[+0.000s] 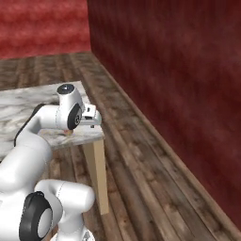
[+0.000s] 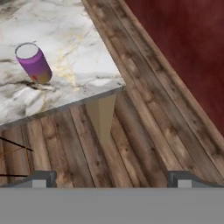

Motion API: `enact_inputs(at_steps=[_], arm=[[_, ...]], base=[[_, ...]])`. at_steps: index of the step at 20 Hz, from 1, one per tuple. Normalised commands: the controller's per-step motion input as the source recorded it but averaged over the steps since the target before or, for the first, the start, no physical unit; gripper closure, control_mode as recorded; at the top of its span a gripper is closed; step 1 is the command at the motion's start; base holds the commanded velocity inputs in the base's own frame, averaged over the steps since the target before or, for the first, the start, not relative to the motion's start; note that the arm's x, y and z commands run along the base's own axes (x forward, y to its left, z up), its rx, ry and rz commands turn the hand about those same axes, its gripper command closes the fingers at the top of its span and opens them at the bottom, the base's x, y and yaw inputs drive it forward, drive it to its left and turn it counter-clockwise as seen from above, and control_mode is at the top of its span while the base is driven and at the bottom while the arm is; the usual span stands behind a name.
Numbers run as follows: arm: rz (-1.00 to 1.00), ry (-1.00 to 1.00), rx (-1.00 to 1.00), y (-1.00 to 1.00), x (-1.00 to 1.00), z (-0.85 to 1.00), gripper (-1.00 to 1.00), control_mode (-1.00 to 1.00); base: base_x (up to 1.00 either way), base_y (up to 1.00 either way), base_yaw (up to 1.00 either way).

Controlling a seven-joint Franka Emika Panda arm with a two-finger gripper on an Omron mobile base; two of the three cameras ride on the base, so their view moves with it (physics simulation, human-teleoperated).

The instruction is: Four empty soda cans are scattered around the kitchen. Gather all the cans and cluster them next to the stove for recycling.

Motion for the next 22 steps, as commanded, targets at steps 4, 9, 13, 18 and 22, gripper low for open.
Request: enact_inputs(at_steps=[4,9,13,18,22], arm=[[0.00,0.00,0.00,0.00,0.00,0.00,-1.00,1.00],[0.00,0.00,0.00,0.00,0.00,0.00,-1.00,1.00],[0.00,0.00,0.00,0.00,0.00,0.00,-1.00,1.00],[0.00,0.00,0.00,0.00,0.00,0.00,-1.00,1.00],[0.00,0.00,0.00,0.00,0.00,0.00,-1.00,1.00]], base=[[0.40,-0.15,0.24],[0.38,-0.22,0.17],[0.39,-0.22,0.19],[0.45,-0.20,0.17],[0.55,-0.16,0.12]])
